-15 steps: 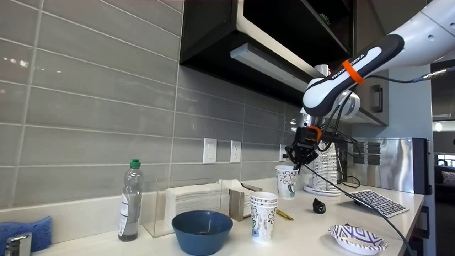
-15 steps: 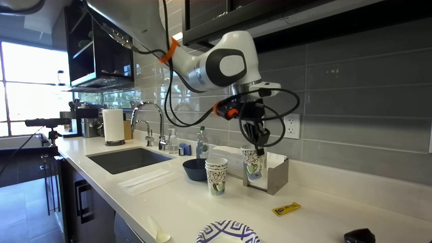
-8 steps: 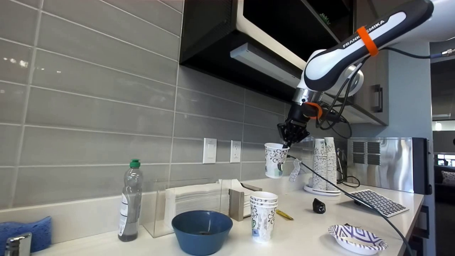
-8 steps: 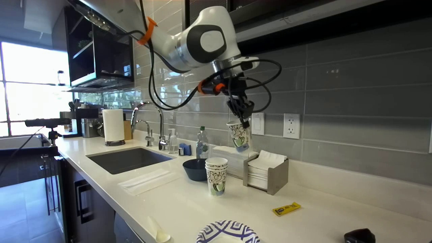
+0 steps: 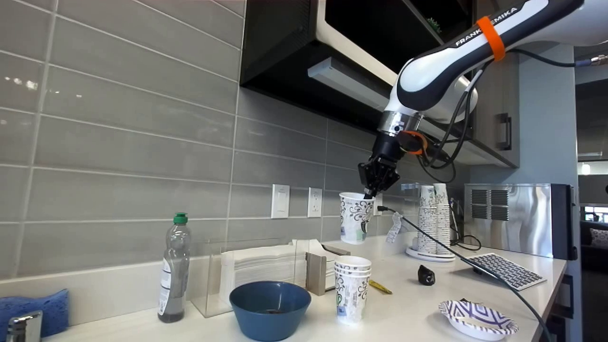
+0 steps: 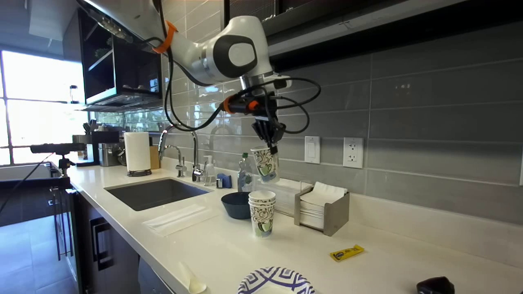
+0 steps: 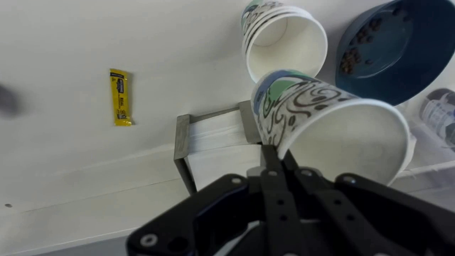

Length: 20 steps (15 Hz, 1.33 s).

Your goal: Stack the four coffee cups together.

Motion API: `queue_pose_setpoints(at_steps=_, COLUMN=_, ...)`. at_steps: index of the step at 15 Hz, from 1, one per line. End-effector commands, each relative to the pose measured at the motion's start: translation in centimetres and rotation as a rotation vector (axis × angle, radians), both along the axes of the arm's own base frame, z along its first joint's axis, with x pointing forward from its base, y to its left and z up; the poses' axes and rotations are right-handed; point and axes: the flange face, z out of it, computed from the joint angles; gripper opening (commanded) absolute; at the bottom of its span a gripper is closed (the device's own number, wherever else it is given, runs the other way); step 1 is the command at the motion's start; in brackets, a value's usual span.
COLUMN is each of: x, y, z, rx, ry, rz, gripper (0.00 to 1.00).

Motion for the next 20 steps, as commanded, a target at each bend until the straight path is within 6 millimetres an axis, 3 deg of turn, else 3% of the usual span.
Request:
queue_pose_setpoints(at_steps=1, x=-0.7, y=0.5, z=-0.6, rx=0.031, ry=0.041, rz=0.059, gripper=0.01)
queue_pose_setpoints(at_steps=20, x=0.9, y=-1.2, z=-4.5, rx=0.102, ry=0.097, rz=0.12, gripper=0.01)
